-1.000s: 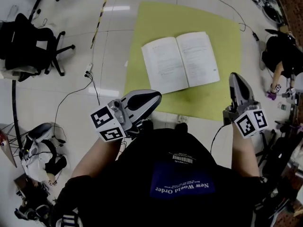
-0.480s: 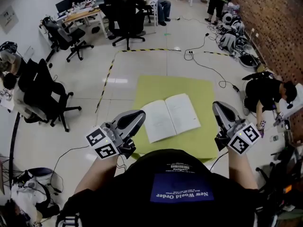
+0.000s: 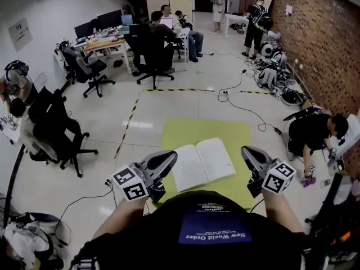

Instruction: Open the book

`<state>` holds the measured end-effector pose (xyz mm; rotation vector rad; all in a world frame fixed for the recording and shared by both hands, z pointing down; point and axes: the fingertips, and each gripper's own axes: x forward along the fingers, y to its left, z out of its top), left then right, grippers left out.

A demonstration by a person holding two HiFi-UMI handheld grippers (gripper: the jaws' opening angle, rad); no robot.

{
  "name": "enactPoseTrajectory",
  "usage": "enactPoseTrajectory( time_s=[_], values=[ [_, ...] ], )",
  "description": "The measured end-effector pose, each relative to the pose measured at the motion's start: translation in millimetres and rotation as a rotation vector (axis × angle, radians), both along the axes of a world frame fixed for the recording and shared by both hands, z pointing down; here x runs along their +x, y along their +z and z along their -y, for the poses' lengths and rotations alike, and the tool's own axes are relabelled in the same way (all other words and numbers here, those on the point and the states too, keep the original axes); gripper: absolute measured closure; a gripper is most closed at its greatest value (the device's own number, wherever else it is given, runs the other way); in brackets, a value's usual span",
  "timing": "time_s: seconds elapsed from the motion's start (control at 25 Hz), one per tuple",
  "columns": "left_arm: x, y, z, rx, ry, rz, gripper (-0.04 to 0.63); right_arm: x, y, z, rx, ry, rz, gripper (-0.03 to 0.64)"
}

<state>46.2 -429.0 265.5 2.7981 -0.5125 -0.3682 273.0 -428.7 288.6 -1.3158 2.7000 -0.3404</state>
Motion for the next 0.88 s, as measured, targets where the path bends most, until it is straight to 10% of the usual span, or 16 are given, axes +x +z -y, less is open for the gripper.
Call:
enactPoseTrajectory(
  time_s=[0.88],
  values=[
    [3,14,-8,-0.002,0.003,0.018,0.589,-8,9,-4,0.020,-0.044,-0.056,0.630]
  ],
)
